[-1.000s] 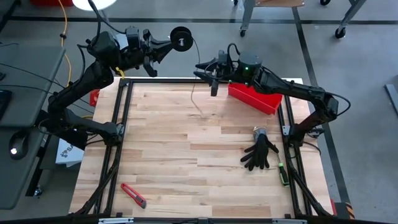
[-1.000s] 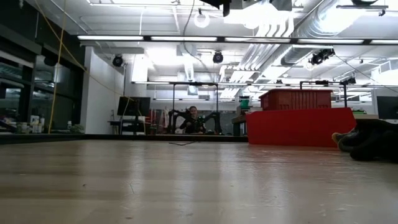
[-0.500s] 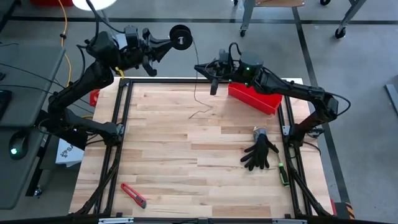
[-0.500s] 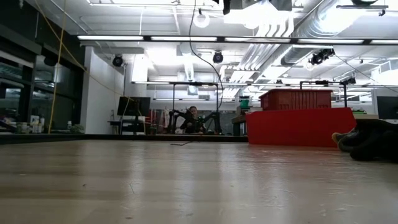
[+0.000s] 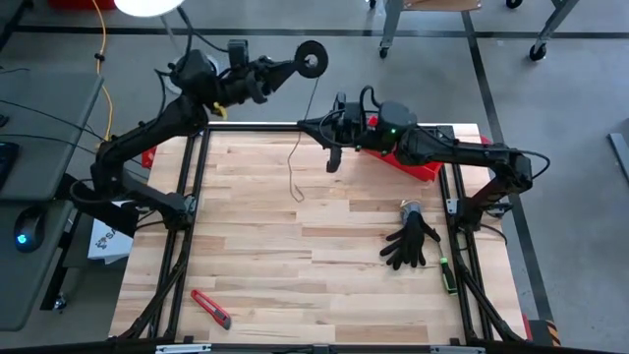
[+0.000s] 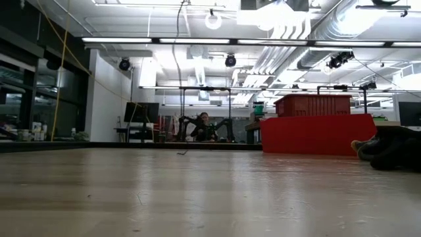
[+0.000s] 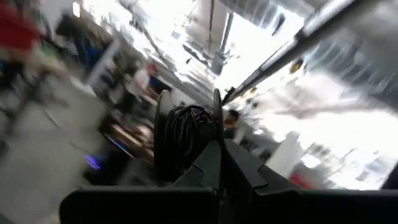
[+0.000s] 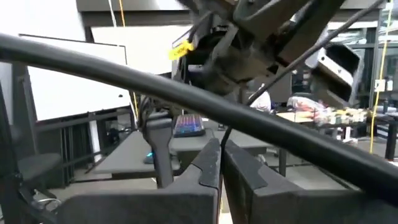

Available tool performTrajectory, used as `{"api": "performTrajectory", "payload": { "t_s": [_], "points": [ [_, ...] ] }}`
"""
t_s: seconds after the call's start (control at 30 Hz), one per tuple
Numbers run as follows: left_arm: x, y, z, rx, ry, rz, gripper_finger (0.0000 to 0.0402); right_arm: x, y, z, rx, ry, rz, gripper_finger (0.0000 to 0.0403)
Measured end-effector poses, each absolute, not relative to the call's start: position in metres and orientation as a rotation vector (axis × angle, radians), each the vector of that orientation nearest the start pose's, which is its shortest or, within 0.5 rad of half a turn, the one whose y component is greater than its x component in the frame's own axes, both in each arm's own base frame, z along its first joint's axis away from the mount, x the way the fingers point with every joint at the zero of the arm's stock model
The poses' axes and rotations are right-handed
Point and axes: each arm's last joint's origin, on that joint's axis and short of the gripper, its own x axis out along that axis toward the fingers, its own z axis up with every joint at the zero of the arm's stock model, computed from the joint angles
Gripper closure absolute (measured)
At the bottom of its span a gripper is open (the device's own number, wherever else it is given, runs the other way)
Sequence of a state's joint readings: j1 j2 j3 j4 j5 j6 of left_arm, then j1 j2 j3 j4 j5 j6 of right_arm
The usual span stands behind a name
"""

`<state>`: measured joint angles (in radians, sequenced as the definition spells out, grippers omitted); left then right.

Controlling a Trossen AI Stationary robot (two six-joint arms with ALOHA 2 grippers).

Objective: Coil cords
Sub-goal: Coil the black wire on the spool

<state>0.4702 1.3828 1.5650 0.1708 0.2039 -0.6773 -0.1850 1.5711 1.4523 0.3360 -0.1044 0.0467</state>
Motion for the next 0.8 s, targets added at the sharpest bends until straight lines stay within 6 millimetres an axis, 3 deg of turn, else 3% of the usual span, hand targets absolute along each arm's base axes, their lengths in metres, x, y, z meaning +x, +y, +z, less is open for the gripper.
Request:
{"api": "performTrajectory", "payload": {
  "t_s": [0.2,0.3,0.47,0.8],
  "points": [
    [0.275,0.126,0.491,-1.035,-0.362,-0.031,0.0401,0.359,-0.062,0.422,0.007,-0.255,-0.068,0.0402],
    [0.278,0.119,0.491,-1.174,-0.348,-0.081,0.0401,0.359,-0.062,0.423,-0.013,-0.260,-0.069,0.0402],
    [0.284,0.108,0.489,-1.326,-0.311,-0.113,0.0401,0.358,-0.062,0.423,-0.021,-0.266,-0.070,0.0403],
    [0.290,0.080,0.490,-1.429,-0.260,-0.173,0.0401,0.371,-0.072,0.413,0.001,-0.303,-0.082,0.0403]
  ]
}}
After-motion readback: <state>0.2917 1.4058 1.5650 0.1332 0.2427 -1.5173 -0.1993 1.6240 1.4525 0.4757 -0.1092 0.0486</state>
